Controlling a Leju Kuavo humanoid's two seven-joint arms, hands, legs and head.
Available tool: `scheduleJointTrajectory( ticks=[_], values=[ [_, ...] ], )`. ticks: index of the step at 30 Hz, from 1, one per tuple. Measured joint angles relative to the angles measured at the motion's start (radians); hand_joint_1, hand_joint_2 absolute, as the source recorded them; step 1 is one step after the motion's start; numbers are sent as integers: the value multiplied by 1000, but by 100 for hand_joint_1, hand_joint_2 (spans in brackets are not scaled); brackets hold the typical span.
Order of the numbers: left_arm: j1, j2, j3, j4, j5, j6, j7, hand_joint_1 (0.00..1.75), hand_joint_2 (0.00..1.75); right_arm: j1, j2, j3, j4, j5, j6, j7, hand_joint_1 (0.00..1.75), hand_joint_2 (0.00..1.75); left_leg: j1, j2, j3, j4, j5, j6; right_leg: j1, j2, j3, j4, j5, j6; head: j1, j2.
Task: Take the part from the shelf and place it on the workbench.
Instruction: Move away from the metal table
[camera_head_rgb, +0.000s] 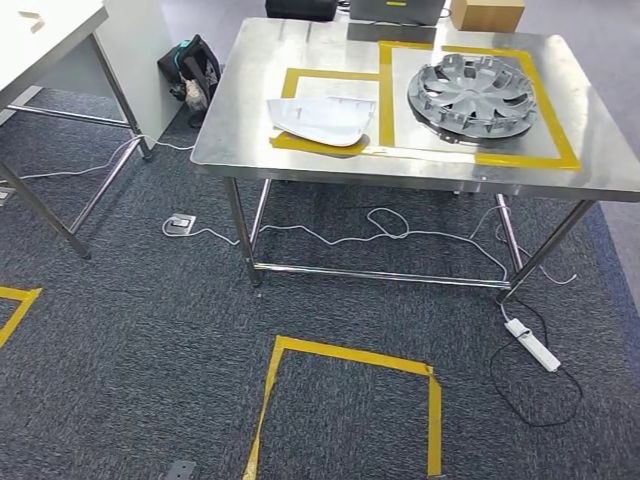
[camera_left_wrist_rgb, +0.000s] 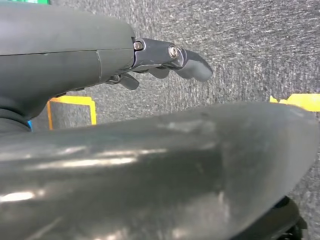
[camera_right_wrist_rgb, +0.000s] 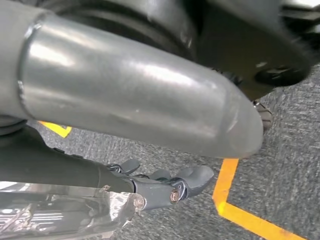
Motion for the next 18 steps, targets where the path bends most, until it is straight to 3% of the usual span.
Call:
scheduleJointTrajectory(
  ticks=[1,2,4,6,9,11,14,15,16,17,18],
  values=[
    [0,0,1,0,0,0,0,0,0,1,0,0,0,0,0,0,0,0,-1,5,1,0,0,0,0,-1,-4,10,6,-1,0,0],
    [0,0,1,0,-1,0,0,0,0,3,0,0,0,0,0,0,0,0,-2,9,2,0,-1,0,0,-3,15,-25,31,-2,0,0],
    [-1,0,2,0,-2,-1,0,0,0,2,0,0,0,0,0,0,0,0,-3,15,8,1,-4,-4,2,-20,91,-171,96,-7,1,0],
    [-1,-1,3,0,-5,-1,0,0,0,-3,0,0,0,0,0,0,0,0,-7,22,10,3,-8,-12,5,-33,145,-271,126,-14,-1,0],
    [-2,-1,4,0,-8,2,0,0,0,-4,0,0,0,0,0,1,0,0,-8,30,11,2,-8,-26,7,-23,149,-285,130,-29,-1,0],
    [-2,-1,4,0,-9,3,0,0,0,-2,-1,0,0,0,-1,1,0,0,-5,19,-2,31,-33,-38,4,-14,148,-289,136,-41,-2,0],
    [-1,-1,6,0,-9,4,0,0,0,-5,-1,0,0,0,-1,1,0,0,-3,0,-87,215,-128,-48,1,0,145,-291,139,-52,-3,0],
    [-1,-1,6,0,-9,4,0,0,0,-5,-1,0,0,0,-1,1,0,0,-3,-2,-115,272,-145,-49,1,6,145,-291,139,-53,-3,0],
    [0,-1,7,0,-9,4,0,0,0,-4,-1,0,0,0,-1,2,0,0,-2,-2,-129,296,-142,-49,1,12,145,-291,139,-53,-3,0],
    [1,-1,7,0,-9,4,0,0,0,-3,0,0,0,0,-1,2,0,0,-1,-3,-122,278,-118,-48,0,19,146,-291,140,-52,-3,0],
    [1,-1,7,0,-9,4,0,0,0,-3,0,0,0,0,-1,2,0,0,0,-7,-97,223,-81,-48,-1,26,147,-291,140,-51,-3,0]
  ],
)
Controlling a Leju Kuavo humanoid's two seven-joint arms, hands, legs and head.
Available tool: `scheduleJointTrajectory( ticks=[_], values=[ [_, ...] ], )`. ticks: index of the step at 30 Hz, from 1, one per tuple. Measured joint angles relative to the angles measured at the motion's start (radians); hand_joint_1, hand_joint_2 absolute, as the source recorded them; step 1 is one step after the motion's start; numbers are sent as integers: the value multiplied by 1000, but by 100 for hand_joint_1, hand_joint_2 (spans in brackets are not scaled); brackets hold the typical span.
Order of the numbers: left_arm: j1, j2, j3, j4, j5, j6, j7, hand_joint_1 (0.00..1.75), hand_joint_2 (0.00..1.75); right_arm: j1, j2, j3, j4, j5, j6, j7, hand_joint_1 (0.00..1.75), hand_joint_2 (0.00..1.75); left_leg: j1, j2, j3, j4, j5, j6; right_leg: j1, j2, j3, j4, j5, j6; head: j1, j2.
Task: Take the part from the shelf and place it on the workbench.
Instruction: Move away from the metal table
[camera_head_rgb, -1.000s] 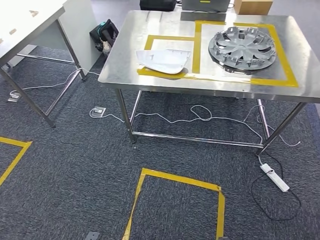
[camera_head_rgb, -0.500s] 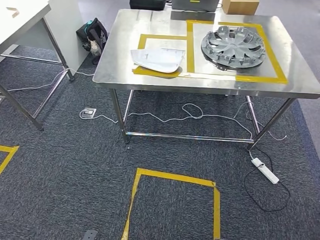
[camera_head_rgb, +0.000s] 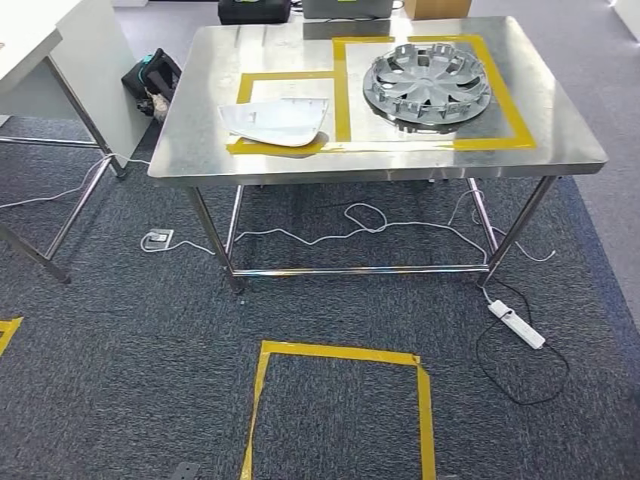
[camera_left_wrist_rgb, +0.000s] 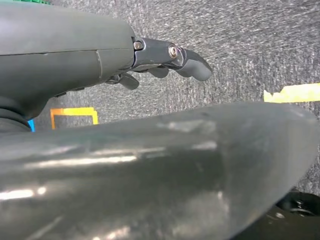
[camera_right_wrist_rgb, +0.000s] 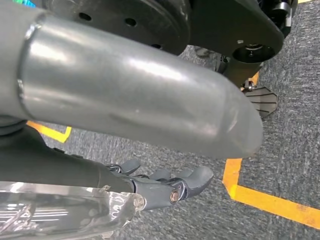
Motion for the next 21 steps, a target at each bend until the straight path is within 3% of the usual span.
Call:
scheduleJointTrajectory(
  ticks=[1,3,4,6,8,9,11,13,14,15,16,18,19,21],
  values=[
    [0,0,0,0,0,0,0,0,0,0,0,0,0,0,0,0,0,0,3,-11,34,-73,38,0,-1,7,1,0,0,3,0,0],
    [-2,-1,0,0,-1,-1,0,0,0,-2,0,0,0,0,1,0,0,0,7,-35,87,-189,76,3,2,21,-3,4,0,13,-1,0],
    [-2,-1,0,0,-2,-1,0,0,0,-3,0,0,0,0,1,0,0,0,7,-43,96,-211,78,6,3,26,-7,4,1,19,-1,0],
    [-2,-2,1,0,-3,-3,0,0,0,-1,0,0,0,0,2,0,0,0,6,-38,95,-217,78,18,1,36,-12,-1,5,32,-1,0],
    [-3,-1,1,0,-6,-3,0,0,0,3,0,0,0,0,2,0,0,0,7,-27,96,-221,82,32,0,20,-26,20,-11,41,3,0],
    [-3,-1,1,0,-7,-4,0,0,0,3,0,0,0,0,3,0,0,0,8,-21,97,-223,83,38,0,5,-45,61,-35,45,6,0],
    [-2,-1,1,0,-9,-4,0,0,0,0,0,0,0,0,4,0,0,0,5,-8,97,-222,81,45,1,-20,-105,193,-101,50,12,0],
    [0,-1,1,0,-9,-5,0,0,0,0,1,0,0,0,5,0,0,0,1,6,97,-222,80,47,0,-27,-147,286,-131,52,11,0],
    [0,-1,1,0,-10,-6,0,0,0,1,1,0,0,1,5,0,0,0,0,11,98,-222,79,47,0,-27,-143,280,-118,51,11,0],
    [-1,-1,2,0,-10,-6,0,0,0,2,0,0,0,1,5,0,0,0,0,14,100,-222,78,46,0,-30,-118,234,-88,50,11,0],
    [-2,-1,2,0,-10,-7,0,0,0,2,0,0,0,1,4,0,0,0,0,17,103,-222,77,44,1,-39,-79,162,-54,48,12,0],
    [-2,-1,2,0,-10,-8,0,0,0,-3,0,0,0,1,4,0,0,0,-6,24,106,-219,72,36,4,-62,-15,40,-15,41,11,0],
    [-2,-1,2,0,-10,-8,0,0,0,-5,0,0,0,1,4,0,0,0,-8,27,107,-218,71,31,6,-68,-1,13,-11,37,11,0],
    [-2,0,2,0,-10,-8,0,0,0,-6,0,0,0,1,4,0,0,0,-9,36,107,-220,73,22,9,-60,-1,9,-11,26,10,0]
  ],
)
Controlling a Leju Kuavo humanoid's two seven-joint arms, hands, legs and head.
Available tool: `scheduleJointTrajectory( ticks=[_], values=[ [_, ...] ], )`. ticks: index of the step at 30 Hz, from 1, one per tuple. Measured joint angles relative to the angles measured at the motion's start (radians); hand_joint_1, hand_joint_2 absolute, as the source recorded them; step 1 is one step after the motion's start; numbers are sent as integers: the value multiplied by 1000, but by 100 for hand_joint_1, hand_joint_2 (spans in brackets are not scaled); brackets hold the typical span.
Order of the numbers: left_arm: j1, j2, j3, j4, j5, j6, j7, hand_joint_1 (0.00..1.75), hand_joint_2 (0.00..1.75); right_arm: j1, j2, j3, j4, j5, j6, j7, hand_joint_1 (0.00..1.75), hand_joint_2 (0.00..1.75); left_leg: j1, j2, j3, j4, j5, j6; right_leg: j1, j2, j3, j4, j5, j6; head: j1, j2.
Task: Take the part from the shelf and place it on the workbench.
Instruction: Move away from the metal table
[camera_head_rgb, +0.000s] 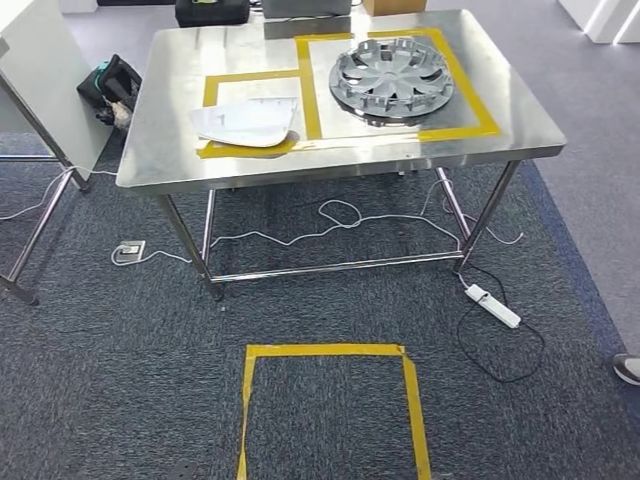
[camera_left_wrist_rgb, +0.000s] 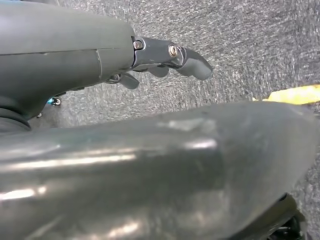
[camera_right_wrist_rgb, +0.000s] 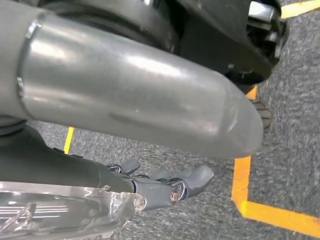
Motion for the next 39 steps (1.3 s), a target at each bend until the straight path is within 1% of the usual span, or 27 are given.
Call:
scheduleJointTrajectory(
  ticks=[2,3,6,7,8,9,11,12,14,16,17,19,21,22,23,24,26,27,28,29,31,33,34,36,37,38,39],
  values=[
    [-1,0,0,0,0,-1,0,0,0,2,0,0,0,0,0,0,0,0,3,-4,-6,15,-15,-10,-3,10,-1,-4,5,-12,-1,0],
    [-1,0,0,0,0,-1,0,0,0,1,0,0,0,0,0,0,0,0,3,-11,-20,47,-37,-15,-5,15,0,-7,8,-19,-3,0],
    [1,0,0,0,0,-1,0,0,0,-1,0,0,0,1,0,0,0,0,6,-29,-109,231,-125,-23,-7,32,-2,-9,10,-29,-6,0],
    [2,0,0,0,-1,-1,0,0,0,-1,0,0,0,1,1,0,0,0,6,-30,-131,272,-132,-24,-7,39,-2,-9,10,-29,-6,0],
    [2,0,1,0,-1,-1,0,0,0,0,0,0,0,1,1,0,0,0,7,-31,-137,279,-120,-24,-7,45,-2,-9,10,-29,-6,0],
    [2,1,1,0,-2,-1,0,0,0,1,0,0,0,1,1,0,0,0,8,-33,-124,246,-91,-23,-8,53,-1,-9,10,-29,-6,0],
    [2,2,1,0,-3,-1,0,0,0,1,0,0,0,1,2,0,0,0,11,-47,-62,116,-21,-21,-7,66,1,-7,9,-23,-7,0],
    [0,2,1,0,-3,-1,0,0,0,0,0,0,0,1,2,0,0,0,13,-57,-35,58,-2,-19,-6,73,-1,-4,8,-19,-7,0],
    [-1,2,1,0,-3,-1,0,0,0,0,0,0,0,1,3,0,0,0,13,-71,-13,8,4,-13,-5,84,-5,-5,10,-6,-7,0],
    [-1,2,1,0,-3,-1,0,0,0,3,0,0,0,1,3,0,0,0,13,-64,-13,3,6,0,-7,87,-10,-9,12,6,-8,0],
    [-1,3,1,0,-3,-1,0,0,0,5,0,0,0,1,3,0,0,0,14,-61,-12,1,8,7,-8,80,-15,-1,5,11,-5,0],
    [-1,2,2,0,-3,-1,0,0,0,6,0,0,0,1,2,0,0,0,15,-50,-11,-2,10,18,-7,55,-53,80,-43,19,2,0],
    [0,2,2,0,-3,-2,0,0,0,4,0,0,0,1,3,0,0,0,12,-38,-11,-2,8,23,-7,37,-119,223,-109,24,5,0],
    [1,2,2,0,-3,-2,0,0,0,5,0,0,0,1,3,0,0,0,11,-32,-11,-2,7,24,-7,34,-144,275,-126,25,5,0],
    [2,2,2,0,-3,-2,0,0,0,6,0,0,0,1,2,1,0,0,10,-27,-10,-2,7,25,-7,33,-151,289,-122,25,5,0],
    [1,1,2,0,-3,-2,0,0,0,7,0,0,0,1,2,1,0,0,9,-23,-8,-1,6,24,-7,32,-136,260,-98,23,5,0],
    [0,1,2,0,-3,-2,0,0,0,8,0,0,0,2,1,1,0,0,8,-18,-2,-1,2,21,-6,15,-63,119,-32,18,6,0],
    [0,1,2,0,-3,-3,0,0,0,6,0,0,0,2,0,2,0,0,6,-15,0,0,0,17,-4,5,-29,54,-9,14,5,0],
    [0,0,2,0,-3,-3,0,0,0,3,0,0,0,2,0,2,0,0,3,-11,1,1,-2,13,-2,-2,-7,14,0,10,5,0],
    [0,0,3,0,-3,-2,0,0,0,1,0,0,0,2,0,2,0,0,1,-8,2,1,-2,9,0,-5,1,-1,1,6,5,0],
    [0,0,3,0,-3,-2,0,0,0,1,0,0,0,2,0,2,0,0,1,-1,3,-1,-3,-1,1,7,1,-4,4,-4,4,0],
    [-1,0,3,0,-3,-2,0,0,0,2,0,0,0,2,0,2,0,0,3,-8,-7,23,-25,-12,-3,16,1,-10,10,-17,3,0],
    [-1,0,3,0,-3,-2,0,0,0,1,0,0,0,2,0,2,0,0,4,-16,-26,65,-52,-16,-6,21,2,-12,12,-22,1,0],
    [0,0,3,0,-3,-2,0,0,0,0,0,0,0,2,0,1,0,0,5,-29,-91,202,-117,-21,-6,32,0,-13,14,-27,-2,0],
    [1,0,3,0,-3,-2,0,0,0,0,0,0,0,2,0,2,0,0,6,-31,-121,261,-135,-22,-7,38,-1,-13,14,-28,-2,0],
    [2,0,3,0,-3,-2,0,0,0,1,0,0,0,2,0,2,0,0,6,-32,-137,289,-134,-23,-7,45,-1,-12,14,-28,-2,0],
    [2,0,3,0,-3,-2,0,0,0,2,0,0,0,2,0,2,0,0,7,-33,-134,278,-113,-22,-7,52,0,-12,14,-28,-2,0]
  ],
)
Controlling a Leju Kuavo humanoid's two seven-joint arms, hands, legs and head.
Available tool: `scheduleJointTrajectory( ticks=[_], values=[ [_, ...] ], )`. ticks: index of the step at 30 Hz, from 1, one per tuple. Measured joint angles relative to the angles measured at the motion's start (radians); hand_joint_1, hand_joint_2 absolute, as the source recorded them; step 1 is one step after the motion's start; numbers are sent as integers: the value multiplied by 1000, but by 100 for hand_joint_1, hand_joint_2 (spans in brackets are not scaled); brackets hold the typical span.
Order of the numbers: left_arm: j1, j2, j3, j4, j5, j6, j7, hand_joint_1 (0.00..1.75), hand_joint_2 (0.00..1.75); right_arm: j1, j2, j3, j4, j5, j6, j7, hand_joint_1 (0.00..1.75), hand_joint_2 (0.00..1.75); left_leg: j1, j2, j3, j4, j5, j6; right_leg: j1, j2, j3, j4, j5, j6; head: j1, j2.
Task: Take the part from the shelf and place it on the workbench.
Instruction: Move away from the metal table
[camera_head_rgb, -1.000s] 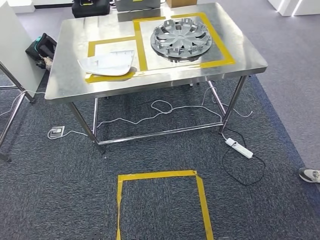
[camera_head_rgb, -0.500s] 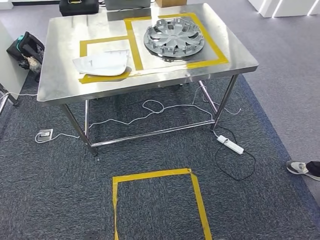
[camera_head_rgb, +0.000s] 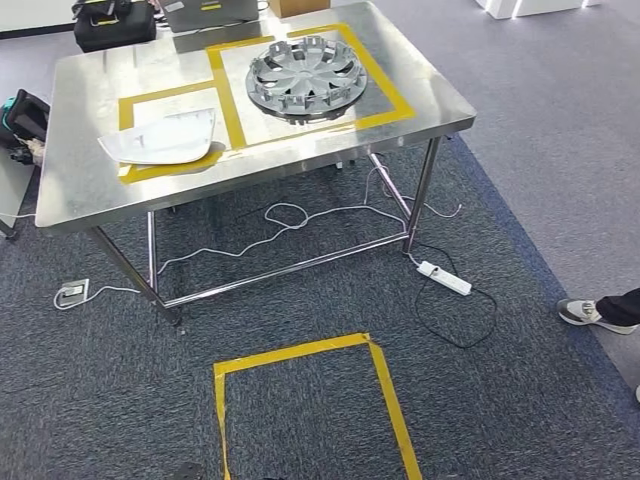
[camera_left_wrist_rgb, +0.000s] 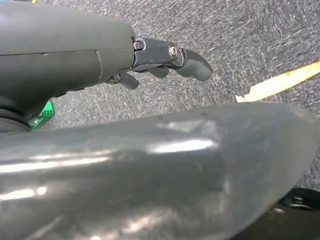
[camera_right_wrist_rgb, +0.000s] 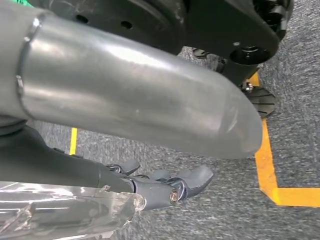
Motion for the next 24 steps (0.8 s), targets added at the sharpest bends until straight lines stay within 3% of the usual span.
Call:
scheduleJointTrajectory(
  ticks=[2,4,7,9,10,12,13,14,15,16,17,19,20,24],
  values=[
    [0,0,0,0,0,0,0,0,0,0,0,0,0,0,0,0,0,0,4,-11,55,-121,76,1,-1,14,2,1,0,3,0,0],
    [-2,0,0,0,-2,0,0,0,0,-2,0,0,0,0,1,0,0,0,7,-30,110,-241,118,5,2,28,-1,6,-2,13,0,0],
    [-4,0,1,0,-4,0,0,0,0,0,0,0,0,0,1,0,0,0,6,-34,121,-274,119,20,1,41,-10,2,1,31,0,0],
    [-4,0,1,0,-4,0,1,0,0,5,0,0,0,0,1,0,0,0,7,-26,122,-277,122,35,0,26,-23,23,-16,41,3,0],
    [-4,0,1,0,-5,0,2,0,0,5,0,0,0,0,0,0,0,0,9,-20,123,-279,123,40,0,12,-41,62,-41,45,6,0],
    [-3,0,1,0,-5,0,2,0,0,3,0,0,0,0,1,0,0,0,6,-8,123,-278,122,47,-1,-14,-101,194,-112,52,11,0],
    [-1,0,1,0,-5,0,2,0,0,3,0,0,0,0,1,0,0,0,5,-1,123,-278,122,47,-1,-18,-131,258,-137,53,11,0],
    [-1,0,1,0,-5,0,2,0,0,4,1,0,0,0,1,0,0,0,4,5,123,-278,121,48,-1,-19,-147,293,-145,54,11,0],
    [-1,0,1,0,-6,0,3,0,0,5,1,0,0,0,1,0,0,0,3,10,124,-278,120,48,-1,-20,-144,289,-132,53,11,0],
    [-1,-1,1,0,-6,0,3,0,0,7,1,0,0,0,1,0,0,0,3,13,126,-278,120,47,-1,-22,-120,243,-103,51,12,0],
    [-2,-1,1,0,-7,0,3,0,0,7,0,0,0,0,1,0,0,0,3,17,128,-278,118,46,-1,-28,-80,169,-66,48,12,0],
    [-3,-1,1,0,-8,0,3,0,0,4,0,0,0,0,1,0,0,0,-1,23,133,-276,114,38,3,-44,-14,43,-21,42,11,0],
    [-3,-1,2,0,-9,0,3,0,0,2,0,0,0,0,1,0,0,0,-3,26,134,-276,113,34,4,-48,2,15,-15,38,11,0],
    [-3,-1,2,0,-9,0,3,0,0,3,0,0,0,1,1,1,0,0,-1,27,132,-269,103,13,4,-32,4,5,-8,17,9,0]
  ],
)
